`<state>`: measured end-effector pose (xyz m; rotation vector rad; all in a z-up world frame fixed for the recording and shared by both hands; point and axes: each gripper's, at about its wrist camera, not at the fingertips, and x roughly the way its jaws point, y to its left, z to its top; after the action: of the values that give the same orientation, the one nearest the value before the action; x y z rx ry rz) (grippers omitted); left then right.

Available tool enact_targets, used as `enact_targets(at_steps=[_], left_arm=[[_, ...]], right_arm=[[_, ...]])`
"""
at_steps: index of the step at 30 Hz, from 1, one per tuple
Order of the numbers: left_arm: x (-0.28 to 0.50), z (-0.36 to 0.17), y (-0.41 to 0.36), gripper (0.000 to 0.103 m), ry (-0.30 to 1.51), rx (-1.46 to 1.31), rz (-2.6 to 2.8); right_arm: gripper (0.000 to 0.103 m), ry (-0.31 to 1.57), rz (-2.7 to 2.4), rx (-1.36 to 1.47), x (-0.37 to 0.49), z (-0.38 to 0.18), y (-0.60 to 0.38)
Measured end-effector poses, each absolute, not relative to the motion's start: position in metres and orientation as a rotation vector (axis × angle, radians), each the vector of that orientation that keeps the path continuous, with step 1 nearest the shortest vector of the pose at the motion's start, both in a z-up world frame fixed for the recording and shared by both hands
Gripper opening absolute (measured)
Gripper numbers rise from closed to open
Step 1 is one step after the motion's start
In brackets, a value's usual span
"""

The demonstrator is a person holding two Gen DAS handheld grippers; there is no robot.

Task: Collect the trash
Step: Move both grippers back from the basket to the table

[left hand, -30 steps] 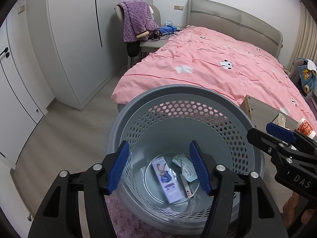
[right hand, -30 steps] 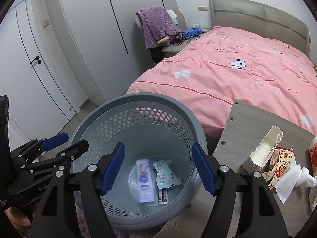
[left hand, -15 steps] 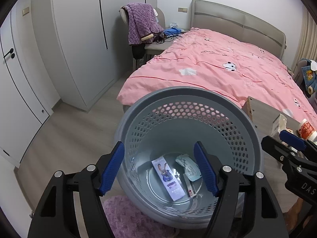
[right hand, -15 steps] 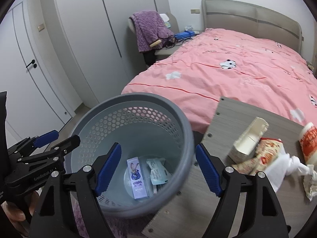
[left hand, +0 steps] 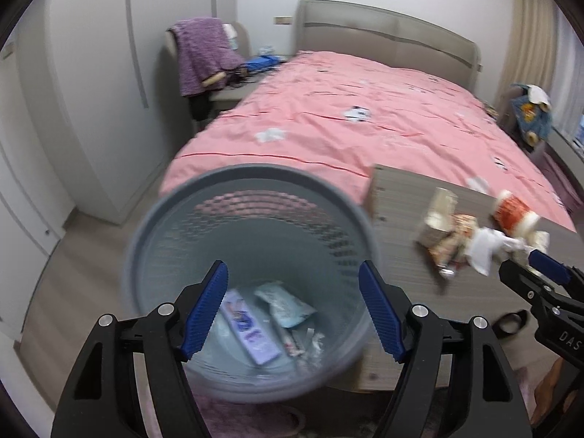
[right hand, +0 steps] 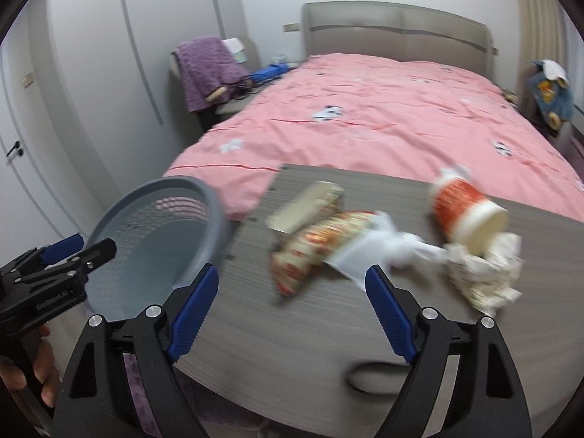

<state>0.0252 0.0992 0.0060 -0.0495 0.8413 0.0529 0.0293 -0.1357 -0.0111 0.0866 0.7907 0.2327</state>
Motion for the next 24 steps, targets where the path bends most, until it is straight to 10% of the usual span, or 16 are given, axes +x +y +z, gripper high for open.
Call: enact_targets(at_steps=[24], left_arm=[[0.013, -0.019, -0.083, 0.072, 0.937, 0.084, -0.289]], right_arm=[[0.093, 0.775, -0.049, 0.218, -0.049, -0.043, -0.312]])
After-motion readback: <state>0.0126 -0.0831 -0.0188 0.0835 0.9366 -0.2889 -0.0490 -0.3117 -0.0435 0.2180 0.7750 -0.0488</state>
